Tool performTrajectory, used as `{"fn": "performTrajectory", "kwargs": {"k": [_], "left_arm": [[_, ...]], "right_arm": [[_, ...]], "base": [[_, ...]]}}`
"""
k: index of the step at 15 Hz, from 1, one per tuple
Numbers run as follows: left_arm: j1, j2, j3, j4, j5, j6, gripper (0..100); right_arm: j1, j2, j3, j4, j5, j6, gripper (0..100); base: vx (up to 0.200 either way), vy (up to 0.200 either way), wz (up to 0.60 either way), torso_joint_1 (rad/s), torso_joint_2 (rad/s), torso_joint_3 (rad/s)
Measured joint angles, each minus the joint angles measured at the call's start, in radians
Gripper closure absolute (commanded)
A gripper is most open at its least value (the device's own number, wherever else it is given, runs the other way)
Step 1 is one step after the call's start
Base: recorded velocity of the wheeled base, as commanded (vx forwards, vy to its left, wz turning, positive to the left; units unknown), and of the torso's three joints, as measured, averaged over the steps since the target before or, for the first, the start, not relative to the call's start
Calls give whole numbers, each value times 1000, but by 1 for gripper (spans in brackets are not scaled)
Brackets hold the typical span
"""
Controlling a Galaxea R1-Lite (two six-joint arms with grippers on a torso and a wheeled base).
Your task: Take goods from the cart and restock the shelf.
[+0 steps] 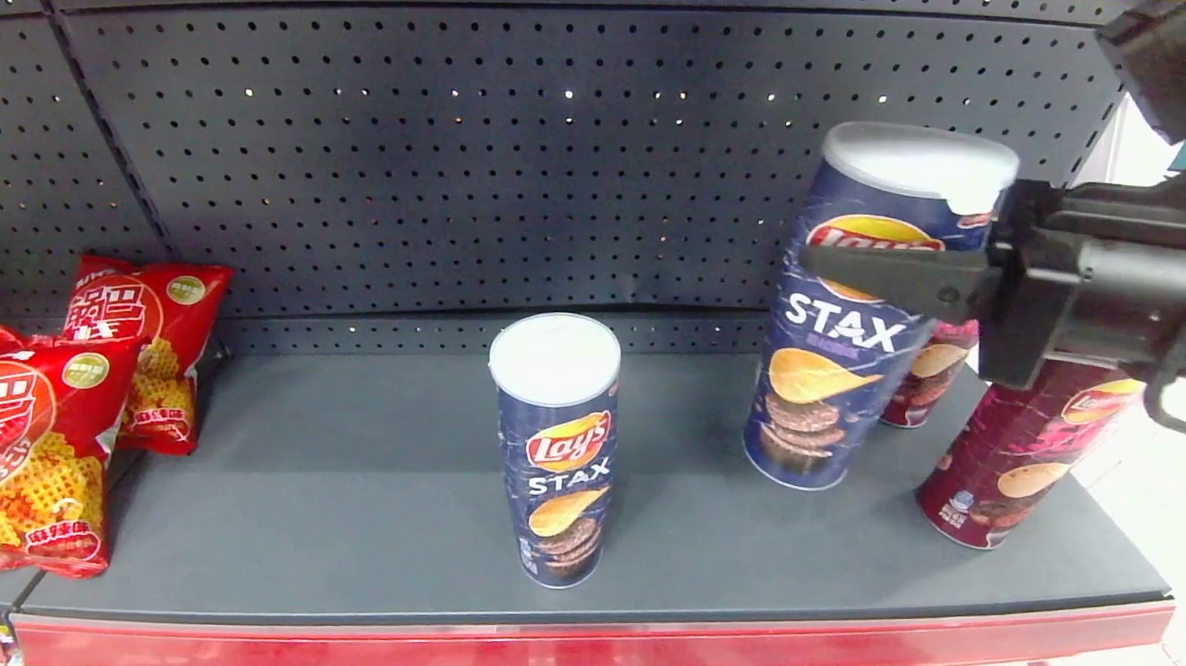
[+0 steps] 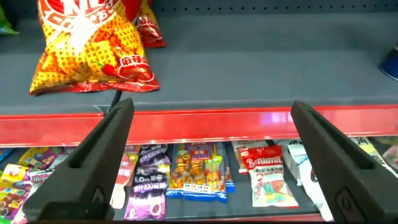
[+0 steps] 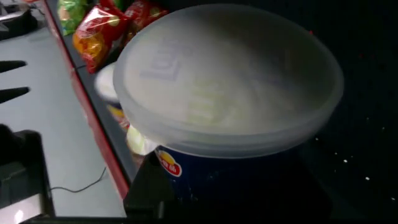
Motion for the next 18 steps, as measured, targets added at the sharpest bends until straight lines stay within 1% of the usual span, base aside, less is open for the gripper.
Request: {"fn": "performTrajectory", "kwargs": {"k": [3, 6, 9, 11, 13, 15, 18], "left_arm": [[1, 0, 0, 0, 0, 0, 0], [0, 0, 0, 0, 0, 0, 0], [0, 0, 0, 0, 0, 0, 0], [0, 0, 0, 0, 0, 0, 0], [0, 0, 0, 0, 0, 0, 0], [1, 0, 0, 0, 0, 0, 0], [0, 0, 0, 0, 0, 0, 0]], "right_arm": [[14, 124, -99, -21, -59, 6, 100], [21, 266, -183, -84, -68, 10, 100], [19, 410, -297, -105, -52, 4, 100], [17, 497, -384, -106, 35, -3, 100], [22, 579, -476, -106, 168, -15, 100], [37, 646, -551, -104, 273, -18, 100], [58, 694, -578, -102, 367, -30, 100]], "base": [[0, 0, 0, 0, 0, 0], [0, 0, 0, 0, 0, 0], [0, 0, 0, 0, 0, 0], [0, 0, 0, 0, 0, 0], [0, 0, 0, 0, 0, 0], [0, 0, 0, 0, 0, 0], [0, 0, 0, 0, 0, 0]]}}
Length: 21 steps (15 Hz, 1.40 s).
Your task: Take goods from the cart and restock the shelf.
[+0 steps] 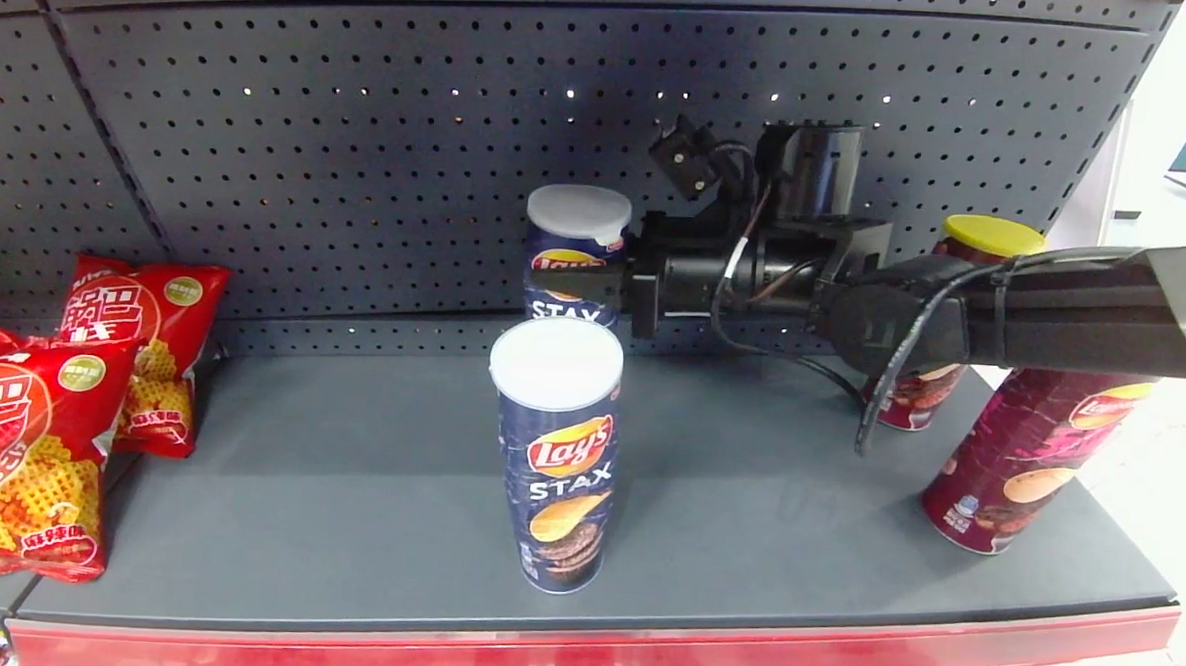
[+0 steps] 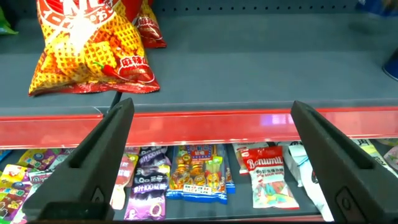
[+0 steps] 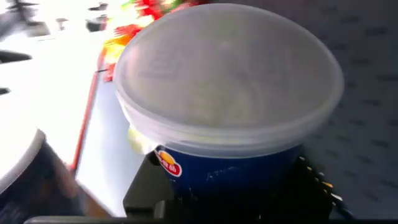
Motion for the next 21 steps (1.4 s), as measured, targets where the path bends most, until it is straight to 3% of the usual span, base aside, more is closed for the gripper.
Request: {"fn": "performTrajectory", "kwargs": {"k": [7, 18, 19, 21], "left_arm": [[0, 0, 0, 0, 0, 0, 0], [0, 0, 0, 0, 0, 0, 0], [0, 0, 0, 0, 0, 0, 0], [0, 0, 0, 0, 0, 0, 0]], "right_arm": [[-6, 24, 64, 14, 39, -63, 100], [-11, 51, 18, 26, 35, -62, 100], [-10, 53, 18, 24, 36, -62, 0], [-10, 59, 19, 26, 34, -63, 0]], "base": [[0, 0, 0, 0, 0, 0], [0, 0, 0, 0, 0, 0], [0, 0, 0, 0, 0, 0], [0, 0, 0, 0, 0, 0]]}}
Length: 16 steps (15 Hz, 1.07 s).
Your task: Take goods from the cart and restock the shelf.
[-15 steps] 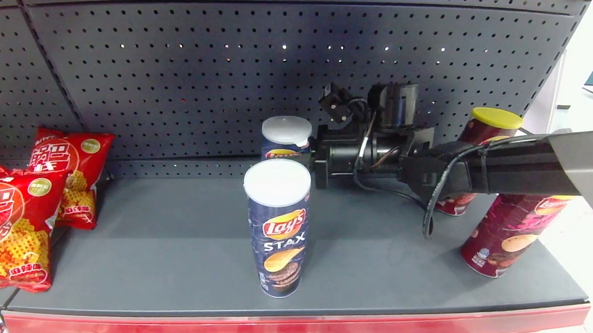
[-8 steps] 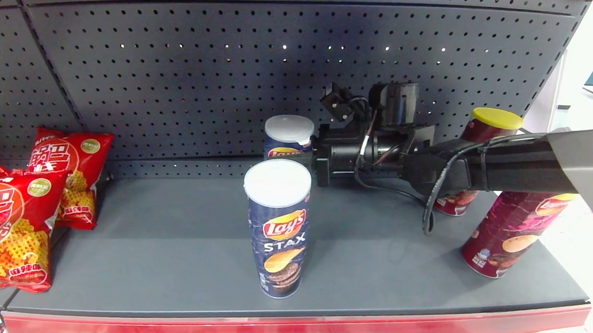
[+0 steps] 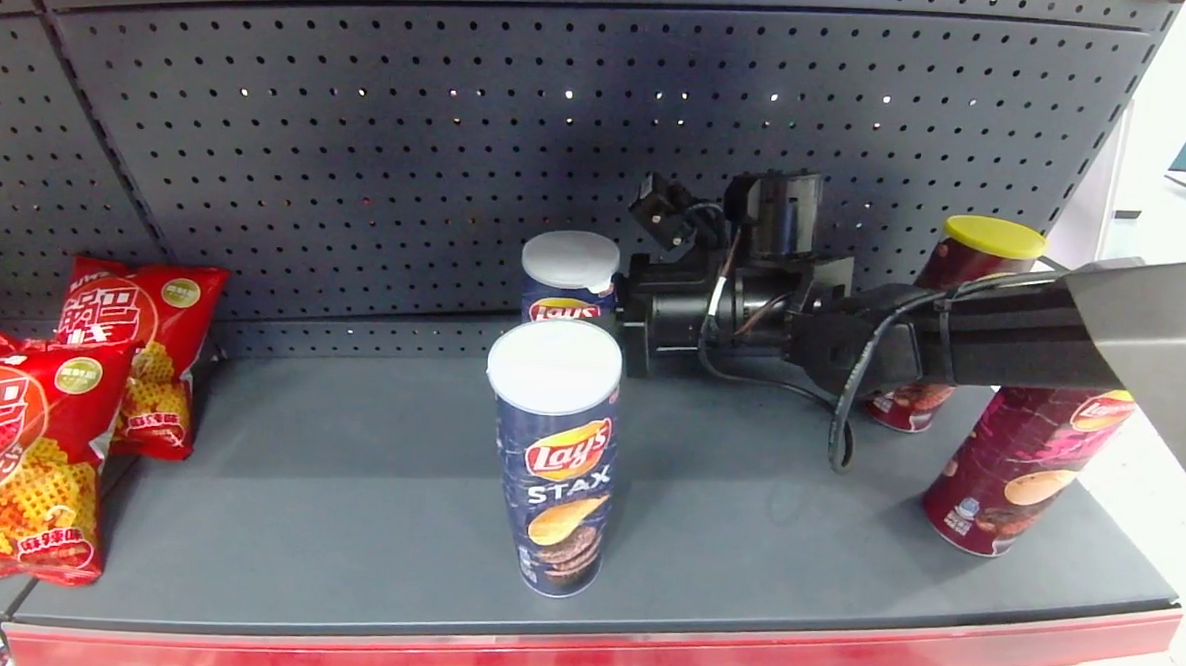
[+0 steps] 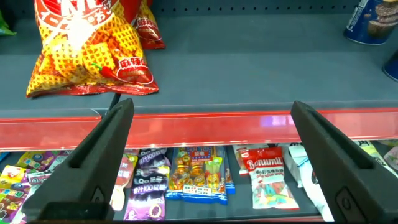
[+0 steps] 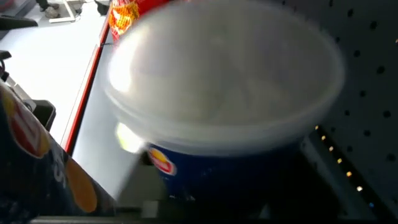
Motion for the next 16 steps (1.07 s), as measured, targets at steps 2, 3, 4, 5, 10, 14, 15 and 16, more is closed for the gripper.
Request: {"fn": "performTrajectory", "kwargs": {"k": [2, 3, 4, 5, 10, 14, 15, 16], "left_arm": [[0, 0, 0, 0, 1, 0, 0], [0, 0, 0, 0, 0, 0, 0], [0, 0, 0, 0, 0, 0, 0], [0, 0, 0, 0, 0, 0, 0], [0, 0, 0, 0, 0, -1, 0], [0, 0, 1, 0, 1, -1, 0], [0, 0, 1, 0, 0, 0, 0], [0, 0, 1, 0, 0, 0, 0]], "right_arm": [[0, 3, 2, 0, 0, 0, 0], [-1, 3, 4, 0, 1, 0, 0], [-2, 3, 6, 0, 1, 0, 0], [-6, 1, 11, 0, 2, 0, 0], [-65, -69, 142, -1, 8, -13, 0], [-130, -149, 259, -3, 27, -34, 0], [-142, -171, 293, -3, 38, -40, 0], [-154, -195, 330, -3, 50, -48, 0]], "base": [[0, 0, 0, 0, 0, 0], [0, 0, 0, 0, 0, 0], [0, 0, 0, 0, 0, 0], [0, 0, 0, 0, 0, 0], [0, 0, 0, 0, 0, 0], [0, 0, 0, 0, 0, 0], [0, 0, 0, 0, 0, 0], [0, 0, 0, 0, 0, 0]]}}
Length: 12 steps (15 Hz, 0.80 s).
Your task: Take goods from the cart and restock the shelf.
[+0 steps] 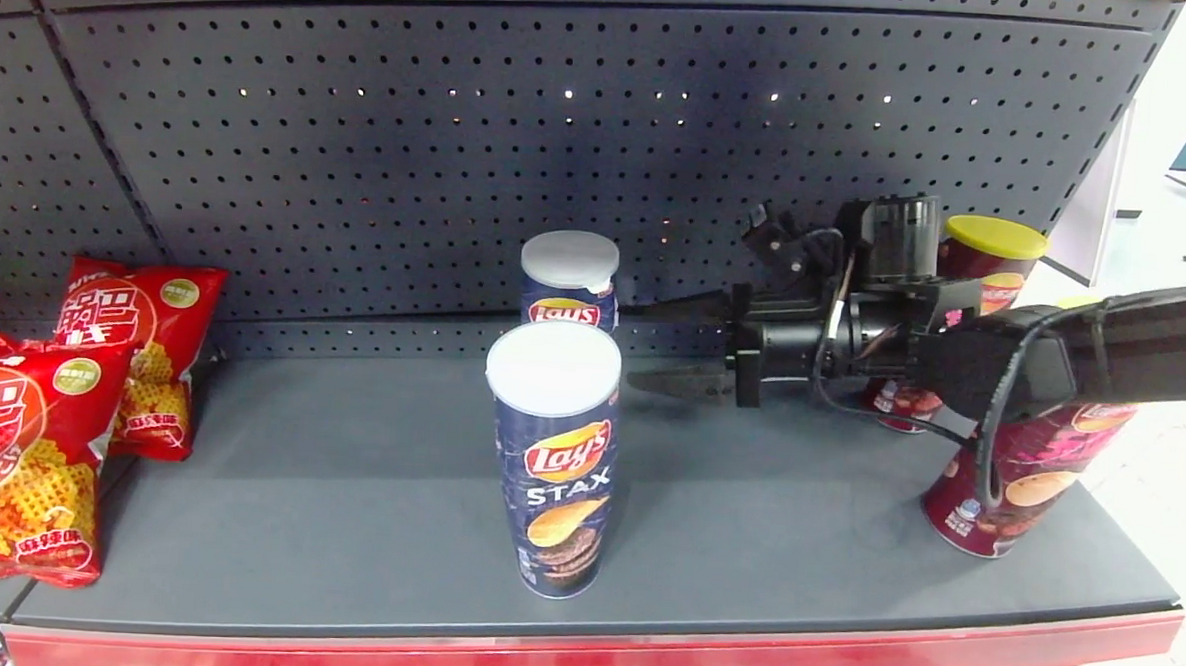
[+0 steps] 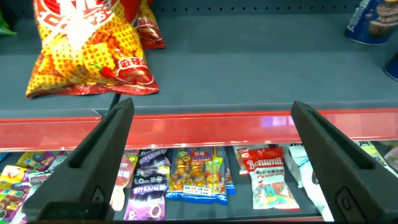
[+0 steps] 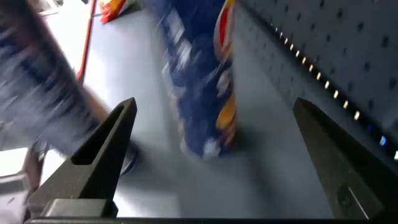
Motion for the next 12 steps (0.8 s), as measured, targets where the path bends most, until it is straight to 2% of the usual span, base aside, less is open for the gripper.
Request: {"fn": "performTrajectory", "kwargs": {"k": [5, 12], "left_arm": [[0, 0, 0, 0, 1, 0, 0], [0, 0, 0, 0, 0, 0, 0]], "right_arm": [[-9, -117, 155, 0, 19, -12, 0], [109, -214, 267, -4, 21, -21, 0]], "base": [[0, 0, 0, 0, 0, 0], [0, 0, 0, 0, 0, 0]]}}
